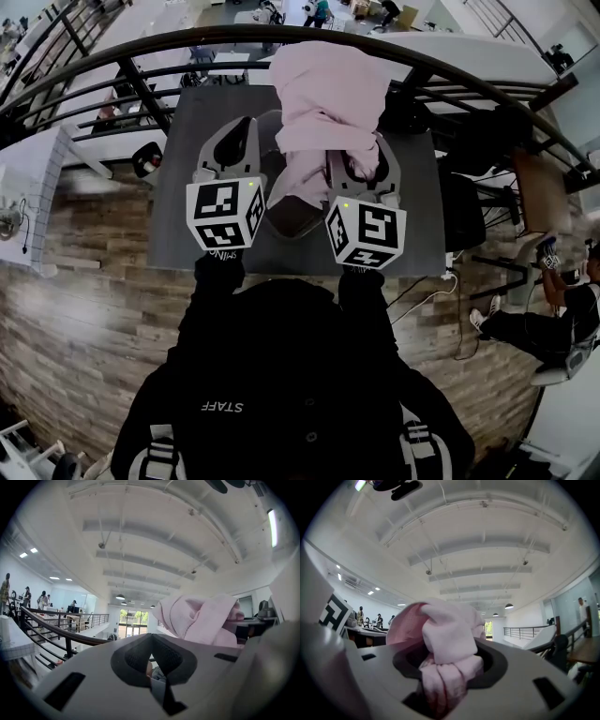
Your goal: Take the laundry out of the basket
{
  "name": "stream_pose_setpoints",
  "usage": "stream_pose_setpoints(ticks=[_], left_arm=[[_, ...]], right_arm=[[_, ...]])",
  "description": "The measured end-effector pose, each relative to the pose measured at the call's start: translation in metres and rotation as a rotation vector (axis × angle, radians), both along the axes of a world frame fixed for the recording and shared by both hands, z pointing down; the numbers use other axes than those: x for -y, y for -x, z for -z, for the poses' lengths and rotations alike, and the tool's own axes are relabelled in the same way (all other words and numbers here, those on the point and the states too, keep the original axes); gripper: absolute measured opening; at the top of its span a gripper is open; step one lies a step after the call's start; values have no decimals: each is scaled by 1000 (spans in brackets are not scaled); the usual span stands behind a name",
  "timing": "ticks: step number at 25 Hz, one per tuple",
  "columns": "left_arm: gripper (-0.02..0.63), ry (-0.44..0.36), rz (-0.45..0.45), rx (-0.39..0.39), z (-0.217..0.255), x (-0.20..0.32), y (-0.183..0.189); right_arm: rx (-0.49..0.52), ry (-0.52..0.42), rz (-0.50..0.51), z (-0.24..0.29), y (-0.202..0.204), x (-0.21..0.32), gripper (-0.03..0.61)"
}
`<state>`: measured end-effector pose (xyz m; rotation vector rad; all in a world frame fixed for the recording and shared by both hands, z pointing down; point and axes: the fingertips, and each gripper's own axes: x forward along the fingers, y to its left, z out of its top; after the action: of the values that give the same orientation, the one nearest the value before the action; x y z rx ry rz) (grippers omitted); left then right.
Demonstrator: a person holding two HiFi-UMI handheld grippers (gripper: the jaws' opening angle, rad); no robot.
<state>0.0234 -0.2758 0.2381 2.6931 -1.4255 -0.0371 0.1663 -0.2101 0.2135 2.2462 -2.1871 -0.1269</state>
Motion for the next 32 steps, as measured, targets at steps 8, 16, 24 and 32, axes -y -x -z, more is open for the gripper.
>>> stream_pose_setpoints(ticks=[8,16,24,32], left_arm=[[0,4,-1,-1,-3,-2,0],[0,7,-2,0,-5,-6,1],[0,13,8,-2,-6,-10,5],[0,16,12,2,-6,-13,6]], right_arm=[[2,-3,-3,-1,0,-2,223],[-9,-3,-2,-2,4,-6,222],[-3,-1,-4,-3,4,-9,222],[-3,-3,3,-1,5,-11,222]])
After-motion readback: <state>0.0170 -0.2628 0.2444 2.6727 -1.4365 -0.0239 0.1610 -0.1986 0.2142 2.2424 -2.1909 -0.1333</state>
